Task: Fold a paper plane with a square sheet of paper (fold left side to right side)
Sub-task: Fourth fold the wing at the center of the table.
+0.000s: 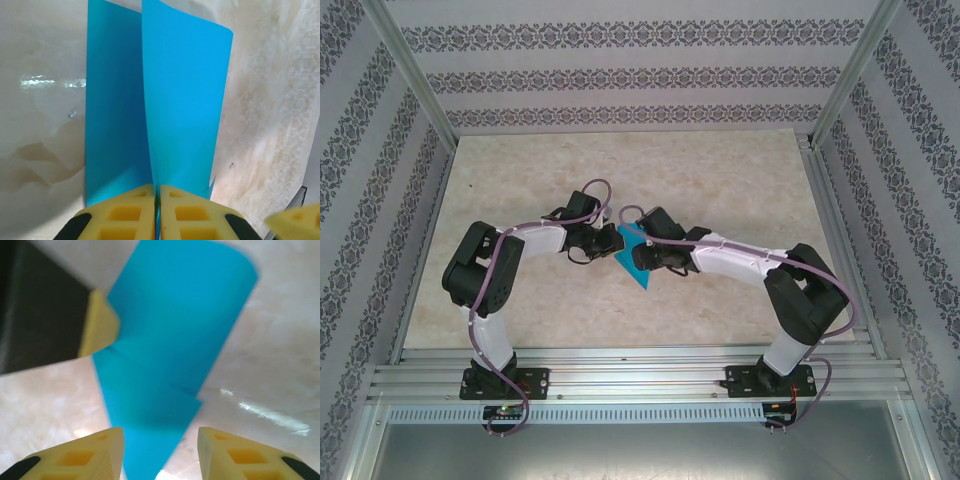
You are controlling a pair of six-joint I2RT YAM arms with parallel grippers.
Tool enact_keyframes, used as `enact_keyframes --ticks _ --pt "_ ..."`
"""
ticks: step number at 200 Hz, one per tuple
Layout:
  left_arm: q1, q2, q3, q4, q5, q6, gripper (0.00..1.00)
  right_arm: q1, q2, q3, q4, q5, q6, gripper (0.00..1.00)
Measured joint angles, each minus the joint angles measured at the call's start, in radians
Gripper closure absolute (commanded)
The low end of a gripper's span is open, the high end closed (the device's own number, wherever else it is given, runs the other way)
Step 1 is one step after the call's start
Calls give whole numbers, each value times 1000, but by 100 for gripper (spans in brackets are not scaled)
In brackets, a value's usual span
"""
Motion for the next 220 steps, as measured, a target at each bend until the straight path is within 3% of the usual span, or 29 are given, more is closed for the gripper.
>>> enact_keyframes --ticks 46,91,156,174,201,220 --pt "0 -19 0 -1 0 -1 88 129 127 42 -25 167 -8 56" --pt "1 -30 0 -15 -15 -1 88 151 201 103 -64 264 -23 62" --pt "0 -30 13 -32 -15 0 86 151 203 108 -76 298 -23 77" --pt "0 -30 16 -39 -15 0 80 150 203 108 -76 298 -22 83" --pt "0 -32 24 -58 -21 6 59 145 202 104 -64 285 -22 90" --pt "1 -50 27 -91 -46 20 50 132 192 85 -37 265 -19 93"
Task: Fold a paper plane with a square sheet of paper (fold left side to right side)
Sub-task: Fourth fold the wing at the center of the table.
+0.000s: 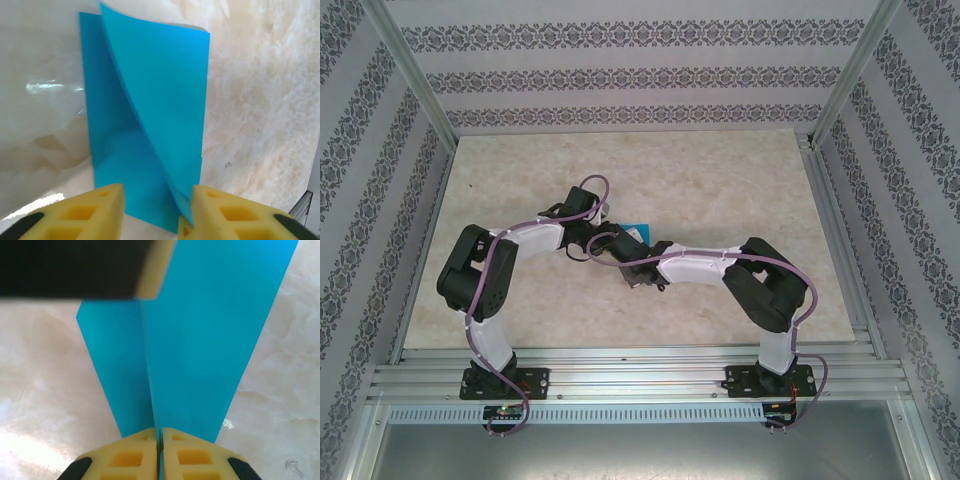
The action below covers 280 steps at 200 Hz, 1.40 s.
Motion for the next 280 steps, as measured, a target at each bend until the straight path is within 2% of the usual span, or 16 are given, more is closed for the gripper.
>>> enact_keyframes --ticks 36,69,88,107,146,229,280 --pt "17 -76 -2 -45 -36 16 39 -32 -61 -47 94 -87 -1 95" --pt "62 -204 -28 -29 -36 13 37 -92 -97 -118 153 -191 19 95" --pt "67 -241 -55 7 -27 -1 42 -127 -97 -162 164 -245 33 95" --pt "66 -234 -102 55 -8 -24 53 -150 -104 -192 205 -297 53 95" --pt "32 -132 -141 106 26 -64 64 -195 -124 -246 281 -391 86 95" --pt "-67 18 -90 176 43 -107 72 -256 -166 -332 386 -510 145 95" --pt "-80 75 -43 188 34 -113 72 -286 -179 -348 427 -570 178 95"
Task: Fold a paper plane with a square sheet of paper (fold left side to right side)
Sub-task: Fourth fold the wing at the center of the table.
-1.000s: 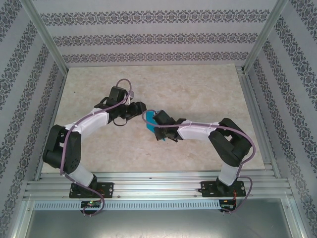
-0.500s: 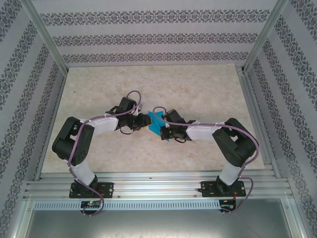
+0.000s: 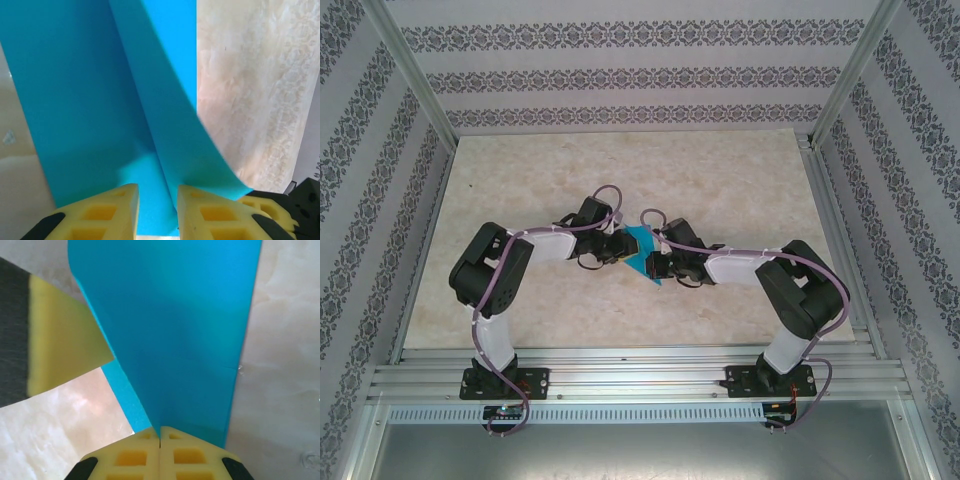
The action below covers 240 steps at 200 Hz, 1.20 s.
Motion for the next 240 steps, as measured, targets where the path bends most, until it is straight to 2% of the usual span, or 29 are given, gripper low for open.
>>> enact_keyframes --ticks 59,133,201,240 --pt "0 37 15 3 -13 0 67 -59 0 -26 73 -91 42 94" --pt "-5 37 24 8 -2 0 57 -65 16 -33 104 -129 56 93" --pt "-6 40 35 -7 -4 0 56 -72 21 -27 80 -141 52 75" --pt "-6 41 39 -14 -7 1 56 -78 22 14 26 -134 24 72"
